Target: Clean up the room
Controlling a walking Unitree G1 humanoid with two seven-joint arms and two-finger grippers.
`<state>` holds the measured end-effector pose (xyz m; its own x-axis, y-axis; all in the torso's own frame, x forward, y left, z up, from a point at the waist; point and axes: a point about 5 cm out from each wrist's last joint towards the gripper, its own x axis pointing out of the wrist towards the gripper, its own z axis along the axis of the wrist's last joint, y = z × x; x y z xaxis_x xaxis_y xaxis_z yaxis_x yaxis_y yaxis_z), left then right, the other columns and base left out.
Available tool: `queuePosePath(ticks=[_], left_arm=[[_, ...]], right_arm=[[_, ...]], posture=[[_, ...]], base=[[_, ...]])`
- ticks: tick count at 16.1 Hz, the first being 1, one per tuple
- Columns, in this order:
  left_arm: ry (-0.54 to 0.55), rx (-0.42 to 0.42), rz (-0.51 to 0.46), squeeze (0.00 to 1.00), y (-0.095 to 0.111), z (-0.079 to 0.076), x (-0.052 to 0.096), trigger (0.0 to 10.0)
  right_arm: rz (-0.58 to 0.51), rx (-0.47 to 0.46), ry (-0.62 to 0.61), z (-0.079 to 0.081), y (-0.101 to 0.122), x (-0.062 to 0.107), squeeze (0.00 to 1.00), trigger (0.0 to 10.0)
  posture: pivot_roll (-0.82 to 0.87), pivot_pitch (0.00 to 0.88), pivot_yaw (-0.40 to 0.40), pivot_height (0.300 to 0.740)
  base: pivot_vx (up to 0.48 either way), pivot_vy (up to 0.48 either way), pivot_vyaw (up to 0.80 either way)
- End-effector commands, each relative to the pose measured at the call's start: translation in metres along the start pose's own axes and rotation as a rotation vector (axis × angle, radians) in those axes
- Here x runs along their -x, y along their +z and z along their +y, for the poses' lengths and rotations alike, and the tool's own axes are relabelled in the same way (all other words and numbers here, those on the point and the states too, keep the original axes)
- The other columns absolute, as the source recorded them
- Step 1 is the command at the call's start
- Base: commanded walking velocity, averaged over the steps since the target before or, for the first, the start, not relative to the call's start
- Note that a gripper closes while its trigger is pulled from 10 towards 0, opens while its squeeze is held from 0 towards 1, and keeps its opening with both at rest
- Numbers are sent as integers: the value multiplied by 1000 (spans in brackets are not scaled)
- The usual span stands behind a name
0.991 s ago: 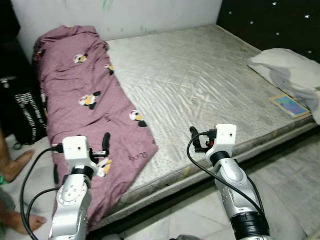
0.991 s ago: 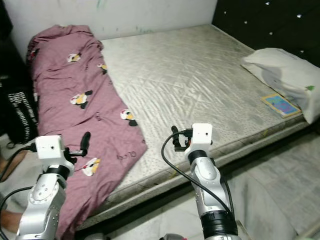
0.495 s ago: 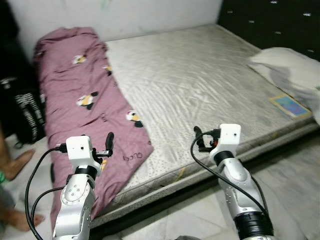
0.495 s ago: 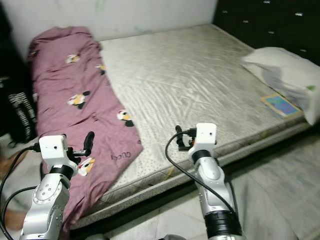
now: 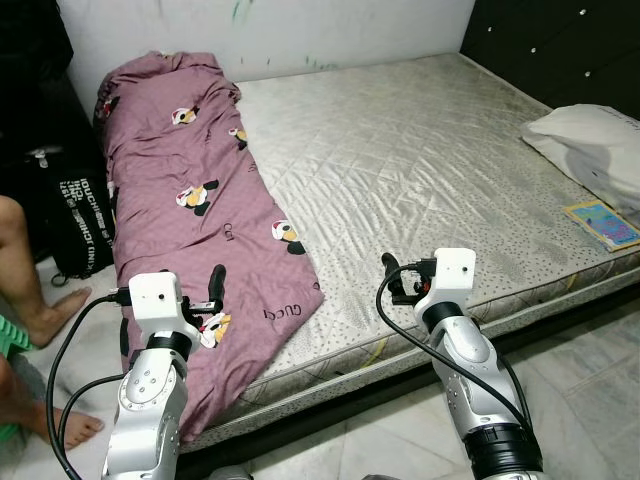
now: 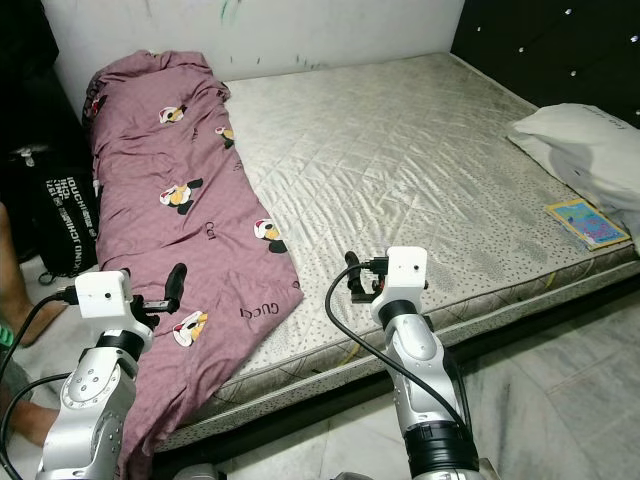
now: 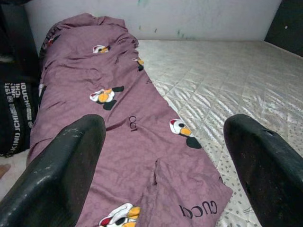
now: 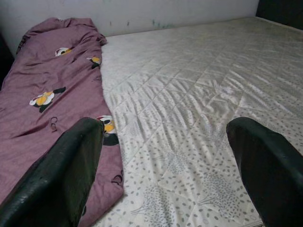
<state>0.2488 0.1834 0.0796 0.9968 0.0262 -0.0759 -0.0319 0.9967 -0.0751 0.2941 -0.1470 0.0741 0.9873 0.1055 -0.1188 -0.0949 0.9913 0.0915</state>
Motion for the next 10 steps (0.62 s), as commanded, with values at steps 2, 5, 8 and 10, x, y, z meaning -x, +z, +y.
queuePosePath(ticks=[2,5,8,10], left_arm=[[10,-6,-7,0,3,1,1,10000],[6,-4,-5,0,3,1,2,10000],[15,4,-8,0,4,1,2,10000],[32,4,-14,0,5,2,2,10000]], right_arm=[[-6,-1,-7,-2,3,0,0,10000],[-6,-3,-3,-2,3,0,0,10000],[-6,-3,-2,-2,3,0,0,10000],[-5,-3,-2,-2,3,1,0,10000]], posture=[[-9,15,-20,740],[-9,18,-20,726],[-8,19,-19,701],[-10,21,-19,676]], base=[[0,0,0],[0,0,0],[0,0,0],[0,0,0]])
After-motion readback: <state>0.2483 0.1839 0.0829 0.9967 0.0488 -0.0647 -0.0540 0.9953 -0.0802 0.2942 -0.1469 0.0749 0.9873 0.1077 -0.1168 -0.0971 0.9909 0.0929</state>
